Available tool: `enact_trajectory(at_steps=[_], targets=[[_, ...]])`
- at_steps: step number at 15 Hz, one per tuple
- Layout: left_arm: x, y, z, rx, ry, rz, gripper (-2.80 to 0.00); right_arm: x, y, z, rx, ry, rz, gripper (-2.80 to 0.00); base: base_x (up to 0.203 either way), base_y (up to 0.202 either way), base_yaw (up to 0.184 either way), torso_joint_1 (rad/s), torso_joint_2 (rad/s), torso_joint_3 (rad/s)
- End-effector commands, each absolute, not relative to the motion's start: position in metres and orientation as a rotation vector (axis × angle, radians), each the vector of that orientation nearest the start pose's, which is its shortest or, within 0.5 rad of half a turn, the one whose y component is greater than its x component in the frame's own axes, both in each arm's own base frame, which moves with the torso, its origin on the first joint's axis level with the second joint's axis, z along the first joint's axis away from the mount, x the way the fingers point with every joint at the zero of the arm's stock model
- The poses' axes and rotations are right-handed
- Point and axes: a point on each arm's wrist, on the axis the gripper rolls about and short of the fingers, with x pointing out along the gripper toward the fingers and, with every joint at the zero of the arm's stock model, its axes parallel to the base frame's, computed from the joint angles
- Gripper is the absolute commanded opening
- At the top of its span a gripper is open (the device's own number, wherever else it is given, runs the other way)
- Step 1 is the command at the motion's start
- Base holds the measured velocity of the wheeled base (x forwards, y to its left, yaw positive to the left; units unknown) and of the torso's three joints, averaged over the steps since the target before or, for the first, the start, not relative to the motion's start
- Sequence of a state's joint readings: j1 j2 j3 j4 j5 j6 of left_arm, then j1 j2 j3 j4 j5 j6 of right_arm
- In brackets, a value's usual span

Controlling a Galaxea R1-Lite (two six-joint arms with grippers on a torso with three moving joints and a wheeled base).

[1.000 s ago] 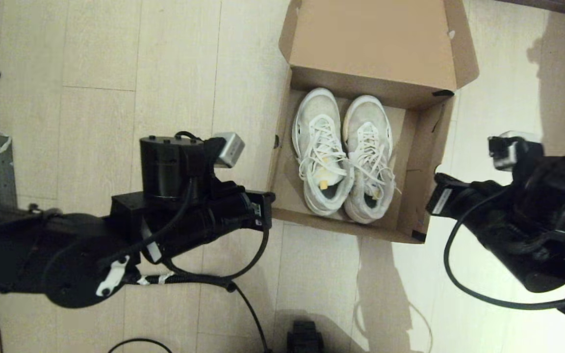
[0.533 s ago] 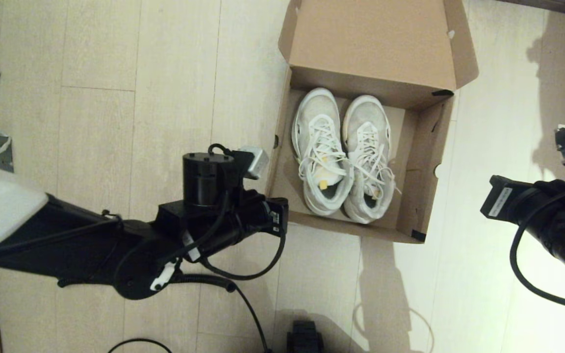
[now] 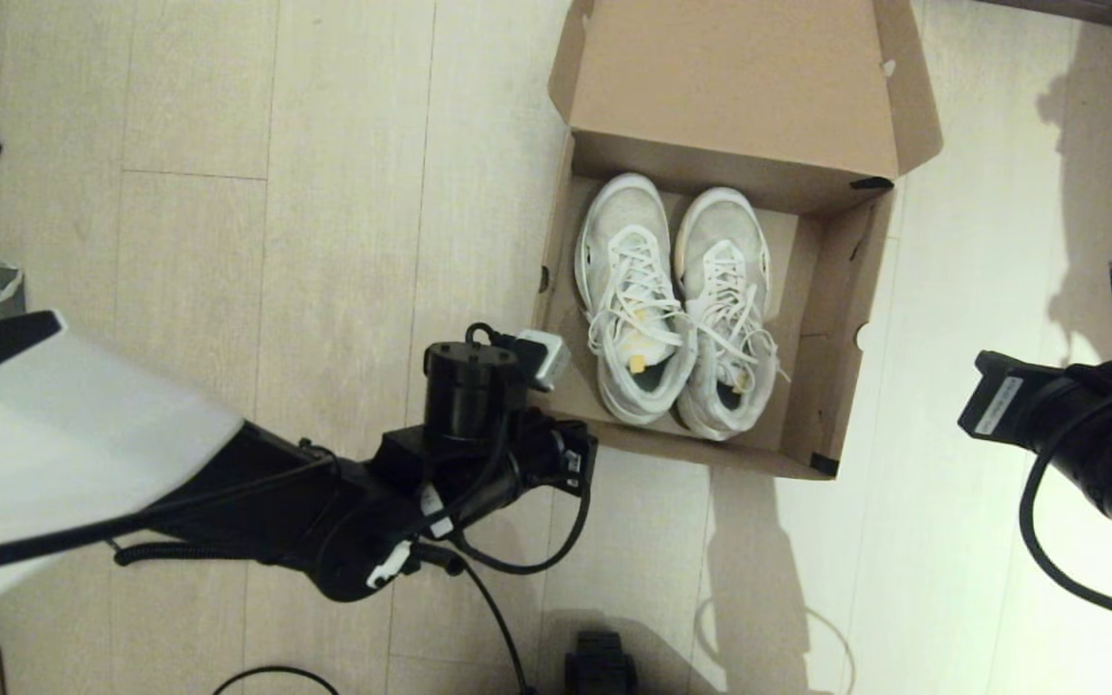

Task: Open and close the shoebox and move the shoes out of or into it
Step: Close the shoe box

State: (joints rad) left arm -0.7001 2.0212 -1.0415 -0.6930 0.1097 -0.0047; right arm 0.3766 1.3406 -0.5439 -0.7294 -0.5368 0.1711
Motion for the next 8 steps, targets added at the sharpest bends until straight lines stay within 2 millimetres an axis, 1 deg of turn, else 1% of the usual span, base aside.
enact_trajectory(at_steps=[1, 4, 8], targets=[[0.303, -0.253, 0.123, 0.128, 0.292, -0.574, -2.80, 0.195, 0.065, 0.212, 0.143, 0.045, -0.169, -2.80, 0.000, 0.000, 0.000, 0.000, 0.00, 0.000], [0.298, -0.256, 0.120, 0.135, 0.302, -0.581, -2.80, 0.194, 0.064, 0.209, 0.138, 0.056, -0.168, -2.80, 0.000, 0.000, 0.000, 0.000, 0.00, 0.000], [0.274, -0.269, 0.109, 0.164, 0.332, -0.612, -2.80, 0.193, 0.064, 0.211, 0.142, 0.047, -0.170, -2.80, 0.000, 0.000, 0.000, 0.000, 0.00, 0.000]])
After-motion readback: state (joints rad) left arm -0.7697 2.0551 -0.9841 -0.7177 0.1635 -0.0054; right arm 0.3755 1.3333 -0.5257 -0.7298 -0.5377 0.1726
